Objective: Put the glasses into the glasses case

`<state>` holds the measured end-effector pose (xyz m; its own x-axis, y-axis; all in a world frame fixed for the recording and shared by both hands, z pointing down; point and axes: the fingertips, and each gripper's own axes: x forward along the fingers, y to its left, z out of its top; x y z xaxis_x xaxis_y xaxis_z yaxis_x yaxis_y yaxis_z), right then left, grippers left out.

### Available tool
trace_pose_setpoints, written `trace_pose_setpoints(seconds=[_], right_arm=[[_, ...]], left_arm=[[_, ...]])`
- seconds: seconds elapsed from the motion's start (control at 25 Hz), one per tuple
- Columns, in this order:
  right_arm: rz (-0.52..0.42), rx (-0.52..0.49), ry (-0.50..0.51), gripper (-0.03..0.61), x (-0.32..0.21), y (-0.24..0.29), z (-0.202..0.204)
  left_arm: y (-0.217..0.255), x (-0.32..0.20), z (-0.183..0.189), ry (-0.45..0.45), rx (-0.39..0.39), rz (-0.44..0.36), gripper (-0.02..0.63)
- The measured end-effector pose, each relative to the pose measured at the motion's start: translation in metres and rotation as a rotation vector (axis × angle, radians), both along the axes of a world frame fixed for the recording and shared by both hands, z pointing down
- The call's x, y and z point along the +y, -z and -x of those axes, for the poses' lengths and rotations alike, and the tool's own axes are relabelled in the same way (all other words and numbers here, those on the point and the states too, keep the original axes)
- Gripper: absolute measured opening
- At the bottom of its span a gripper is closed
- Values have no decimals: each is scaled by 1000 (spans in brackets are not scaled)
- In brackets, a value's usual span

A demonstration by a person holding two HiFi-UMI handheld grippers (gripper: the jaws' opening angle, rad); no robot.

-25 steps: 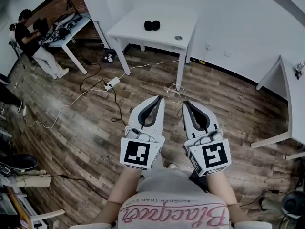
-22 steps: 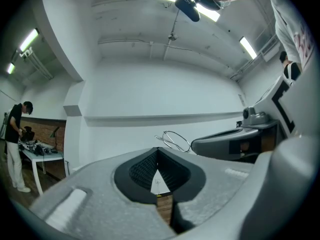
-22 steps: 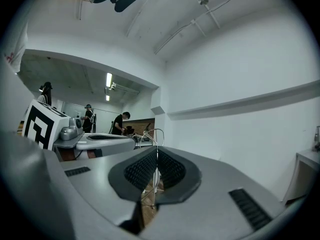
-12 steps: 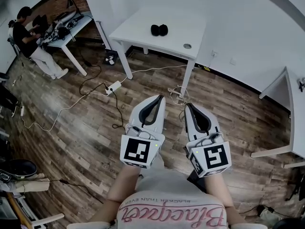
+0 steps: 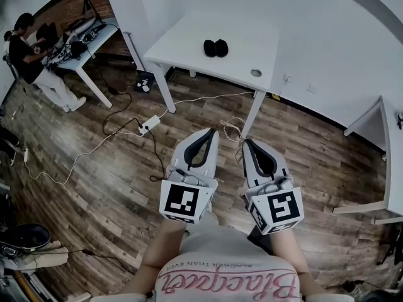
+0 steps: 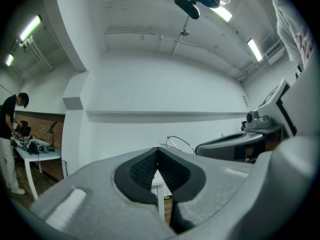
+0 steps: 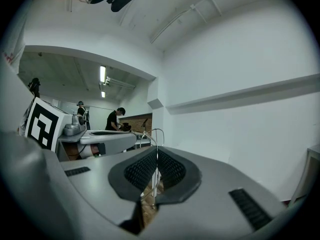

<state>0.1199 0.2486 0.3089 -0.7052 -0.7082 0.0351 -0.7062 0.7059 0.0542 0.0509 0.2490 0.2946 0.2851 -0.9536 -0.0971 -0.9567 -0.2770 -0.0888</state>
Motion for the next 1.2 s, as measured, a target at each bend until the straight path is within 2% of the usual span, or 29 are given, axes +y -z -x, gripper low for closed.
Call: trace_pose_setpoints(seconds=[0.44,0.84,1.2], right_arm=[[41,-4,-50,13,-52,-10,57],[58,31,-36,14,-81,-20,89],[75,29,-32,14,-141,-24,104]], left_arm=[[-4,-57,50,-65,-23,15,5],[-17,-90,87,-53,-6,50,5],[-23,-143,108,-14,13,63,5]])
